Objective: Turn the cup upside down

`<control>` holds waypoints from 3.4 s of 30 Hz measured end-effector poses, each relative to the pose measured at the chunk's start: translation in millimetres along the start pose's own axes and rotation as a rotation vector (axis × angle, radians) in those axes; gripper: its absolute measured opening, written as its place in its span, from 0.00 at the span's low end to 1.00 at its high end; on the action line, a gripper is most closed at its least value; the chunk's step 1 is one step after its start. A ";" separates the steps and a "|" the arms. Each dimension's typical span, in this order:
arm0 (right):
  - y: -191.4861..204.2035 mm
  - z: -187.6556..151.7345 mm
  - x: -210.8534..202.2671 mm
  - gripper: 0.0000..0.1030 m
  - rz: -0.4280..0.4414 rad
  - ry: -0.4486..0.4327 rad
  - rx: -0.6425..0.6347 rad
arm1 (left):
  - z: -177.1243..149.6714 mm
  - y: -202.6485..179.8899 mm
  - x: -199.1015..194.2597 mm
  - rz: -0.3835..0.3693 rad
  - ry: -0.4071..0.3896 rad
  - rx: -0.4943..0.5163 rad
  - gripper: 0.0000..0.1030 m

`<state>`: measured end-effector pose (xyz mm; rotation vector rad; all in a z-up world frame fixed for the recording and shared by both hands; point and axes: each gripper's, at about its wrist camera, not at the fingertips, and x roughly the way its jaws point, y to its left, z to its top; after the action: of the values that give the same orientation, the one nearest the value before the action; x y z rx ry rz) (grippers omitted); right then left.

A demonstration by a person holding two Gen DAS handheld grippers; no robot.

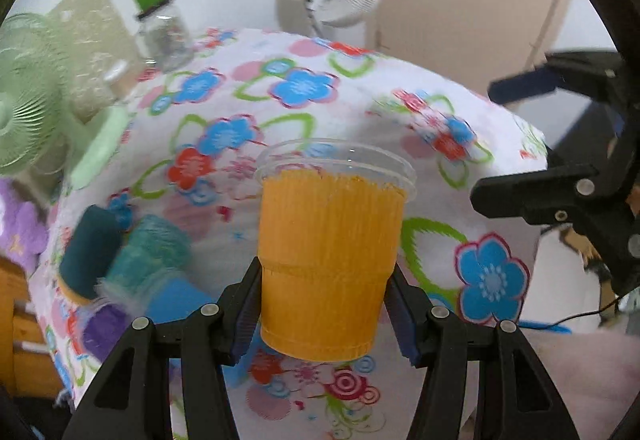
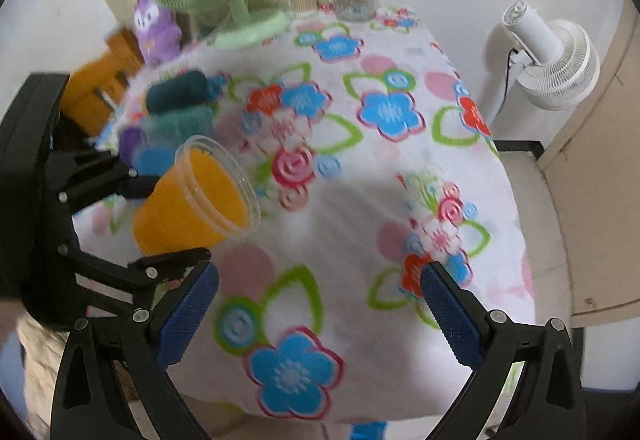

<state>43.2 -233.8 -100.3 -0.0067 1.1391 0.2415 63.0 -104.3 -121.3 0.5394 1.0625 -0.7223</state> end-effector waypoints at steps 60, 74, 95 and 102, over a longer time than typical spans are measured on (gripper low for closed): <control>123.4 -5.8 96.6 0.56 0.337 0.371 -1.524 | -123.4 13.6 -1.4 0.096 0.175 -1.105 0.93; 101.2 52.3 29.5 0.56 0.273 0.026 -0.849 | -104.5 44.2 -40.2 0.117 0.132 -0.960 0.93; 75.7 53.9 -57.7 0.56 0.113 -0.352 -0.239 | -59.0 55.5 -104.3 0.157 -0.010 -0.782 0.93; 62.2 28.9 -75.6 0.56 0.154 -0.587 -0.128 | -62.8 52.3 -114.7 0.175 -0.087 -0.784 0.96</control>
<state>27.2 -183.6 -12.9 0.0371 0.5390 0.4214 31.2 4.9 -38.3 -0.0770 1.1024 -0.1363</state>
